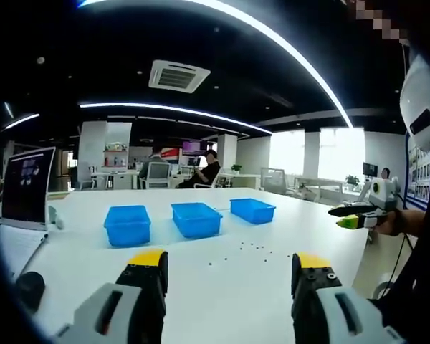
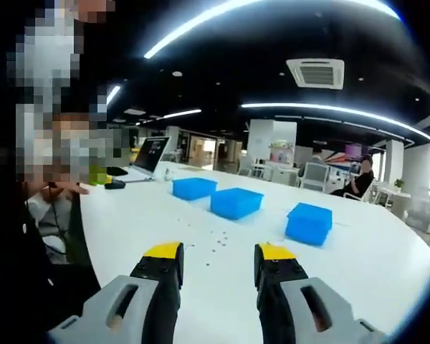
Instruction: Pick up the resistors one by one and place each resistor into its matching bin, sorting the parts by color and model until every resistor is separated into the correct bin for its type
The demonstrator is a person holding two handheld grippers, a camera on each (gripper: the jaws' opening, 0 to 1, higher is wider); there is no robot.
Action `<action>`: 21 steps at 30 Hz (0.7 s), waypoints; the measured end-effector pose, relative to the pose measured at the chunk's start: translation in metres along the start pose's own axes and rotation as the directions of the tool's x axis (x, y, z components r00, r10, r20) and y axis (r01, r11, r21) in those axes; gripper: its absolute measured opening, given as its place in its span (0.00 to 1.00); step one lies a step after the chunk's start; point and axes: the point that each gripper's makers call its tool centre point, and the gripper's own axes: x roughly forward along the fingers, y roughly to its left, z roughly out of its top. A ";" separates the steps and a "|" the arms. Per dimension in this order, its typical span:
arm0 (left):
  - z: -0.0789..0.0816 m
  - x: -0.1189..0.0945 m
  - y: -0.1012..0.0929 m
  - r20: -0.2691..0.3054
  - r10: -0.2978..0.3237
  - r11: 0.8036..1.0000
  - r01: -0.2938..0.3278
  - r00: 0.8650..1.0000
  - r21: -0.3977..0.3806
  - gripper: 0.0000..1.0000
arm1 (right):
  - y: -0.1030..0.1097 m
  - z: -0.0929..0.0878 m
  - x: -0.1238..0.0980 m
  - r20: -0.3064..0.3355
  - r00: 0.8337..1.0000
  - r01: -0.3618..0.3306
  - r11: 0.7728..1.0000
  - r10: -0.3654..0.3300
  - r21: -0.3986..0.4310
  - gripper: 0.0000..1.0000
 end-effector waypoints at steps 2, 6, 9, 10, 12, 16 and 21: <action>0.000 0.000 0.000 -0.002 -0.001 1.000 0.001 1.000 -0.001 0.71 | 0.000 -0.001 0.000 -0.004 1.000 -0.002 1.000 0.002 -0.001 0.41; -0.002 0.002 0.001 -0.018 0.001 1.000 -0.001 1.000 -0.001 0.71 | 0.004 -0.005 0.000 -0.028 0.999 -0.016 1.000 0.016 -0.020 0.42; -0.002 0.003 0.001 -0.027 -0.001 1.000 0.001 1.000 0.003 0.71 | 0.006 -0.007 0.000 -0.035 0.999 -0.024 1.000 0.024 -0.017 0.42; -0.002 0.004 0.001 -0.030 -0.002 1.000 0.002 1.000 0.005 0.71 | 0.006 -0.008 0.000 -0.039 0.999 -0.026 1.000 0.025 -0.016 0.42; -0.001 0.004 0.001 -0.033 -0.007 1.000 0.007 0.999 0.004 0.71 | 0.007 -0.009 0.000 -0.044 0.999 -0.028 0.999 0.027 -0.015 0.43; 0.000 0.008 0.000 -0.055 -0.014 1.000 0.015 0.998 0.019 0.70 | 0.010 -0.013 -0.002 -0.058 0.998 -0.033 0.999 0.032 -0.017 0.43; 0.002 0.013 -0.001 -0.086 -0.024 0.999 0.028 0.996 0.039 0.69 | 0.012 -0.016 -0.003 -0.066 0.997 -0.036 0.999 0.035 -0.019 0.43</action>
